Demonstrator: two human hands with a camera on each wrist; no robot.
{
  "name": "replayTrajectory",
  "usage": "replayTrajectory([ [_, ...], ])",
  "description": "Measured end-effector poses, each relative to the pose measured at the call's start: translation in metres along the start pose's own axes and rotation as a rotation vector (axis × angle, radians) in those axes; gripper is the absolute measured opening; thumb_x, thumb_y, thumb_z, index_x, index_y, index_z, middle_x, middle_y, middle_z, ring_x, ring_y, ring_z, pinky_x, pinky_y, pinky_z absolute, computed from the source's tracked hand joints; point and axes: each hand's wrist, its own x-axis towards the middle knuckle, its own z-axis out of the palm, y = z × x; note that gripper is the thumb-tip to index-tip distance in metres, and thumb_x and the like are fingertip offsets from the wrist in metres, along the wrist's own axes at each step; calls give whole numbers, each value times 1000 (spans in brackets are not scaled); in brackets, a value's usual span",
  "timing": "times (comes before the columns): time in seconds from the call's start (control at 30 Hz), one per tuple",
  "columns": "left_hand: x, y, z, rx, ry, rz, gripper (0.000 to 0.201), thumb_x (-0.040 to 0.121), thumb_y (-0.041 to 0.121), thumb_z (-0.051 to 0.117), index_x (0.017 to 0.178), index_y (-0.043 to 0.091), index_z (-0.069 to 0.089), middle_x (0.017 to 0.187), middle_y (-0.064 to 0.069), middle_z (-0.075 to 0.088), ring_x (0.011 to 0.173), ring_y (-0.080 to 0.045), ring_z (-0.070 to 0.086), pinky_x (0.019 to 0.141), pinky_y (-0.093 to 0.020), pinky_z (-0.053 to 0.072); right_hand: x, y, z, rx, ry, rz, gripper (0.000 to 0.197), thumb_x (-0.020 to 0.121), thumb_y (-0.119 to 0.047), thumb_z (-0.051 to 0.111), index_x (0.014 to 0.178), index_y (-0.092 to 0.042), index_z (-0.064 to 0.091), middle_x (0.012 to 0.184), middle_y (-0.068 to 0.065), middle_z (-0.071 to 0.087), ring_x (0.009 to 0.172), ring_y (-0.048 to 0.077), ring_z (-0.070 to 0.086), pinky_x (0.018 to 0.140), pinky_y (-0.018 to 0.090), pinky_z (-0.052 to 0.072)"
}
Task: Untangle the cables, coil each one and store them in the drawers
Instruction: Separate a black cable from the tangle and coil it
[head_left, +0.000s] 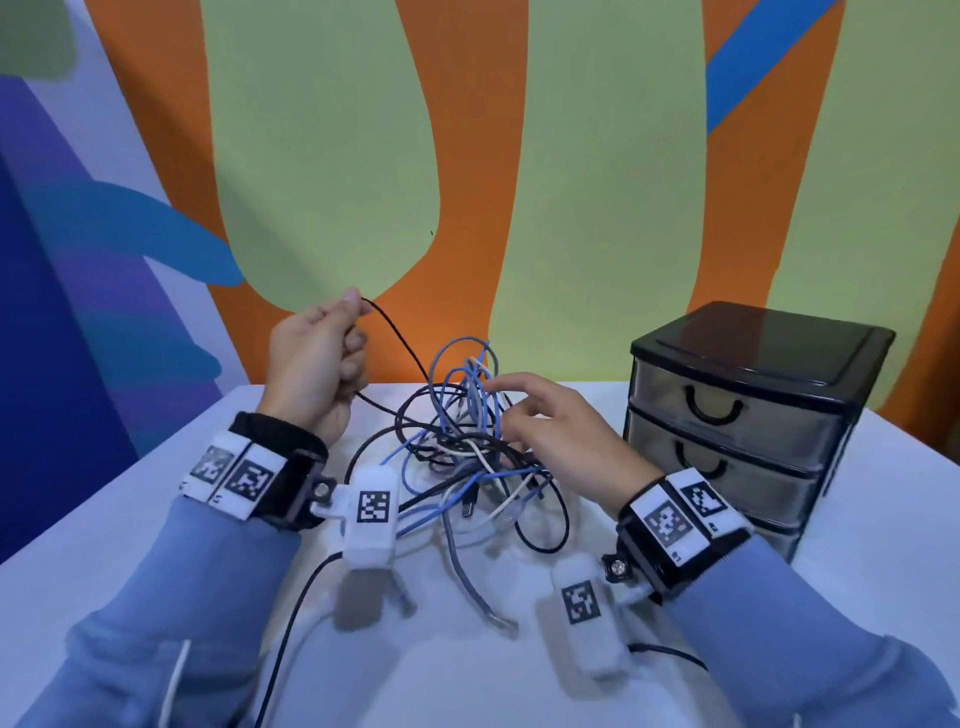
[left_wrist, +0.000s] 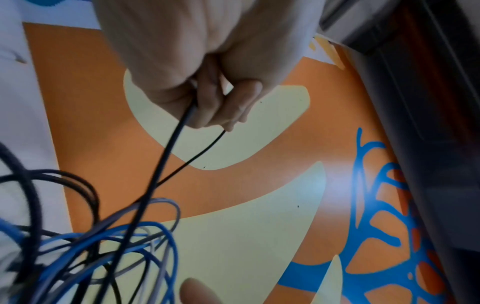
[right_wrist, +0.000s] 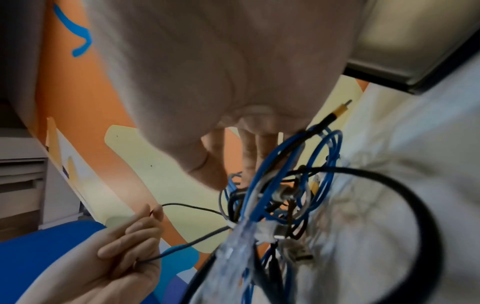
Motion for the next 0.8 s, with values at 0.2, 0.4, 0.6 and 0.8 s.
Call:
replayTrajectory([
  [0.2,-11,10,6,54,-158,-3,20,108,22,58,107,5,68,64,3,42,42,-8,26,43,-24,12,-7,4,2,-295,-134,-121,9,91,-31,79,99,-33,79,80,0,56,50,3,43,58,23,36],
  [0.4,-18,23,8,-267,-242,113,21,108,18,49,94,10,63,74,1,52,56,-12,42,51,-22,29,-7,4,2,-301,-56,-105,5,87,-36,82,87,-32,80,65,-4,54,54,6,40,61,27,35],
  [0.6,-18,28,7,-304,-197,137,12,110,20,51,105,15,60,82,-1,61,63,-13,52,56,-22,40,-11,0,7,-342,-70,-155,15,88,-44,81,102,-38,83,96,-9,61,70,-1,55,68,18,39],
  [0.8,-15,21,4,174,39,128,13,105,25,65,98,15,71,79,0,62,65,-16,57,52,-24,49,-7,1,6,-274,196,-268,12,92,-36,79,101,-29,83,102,-8,54,94,5,55,76,17,39],
])
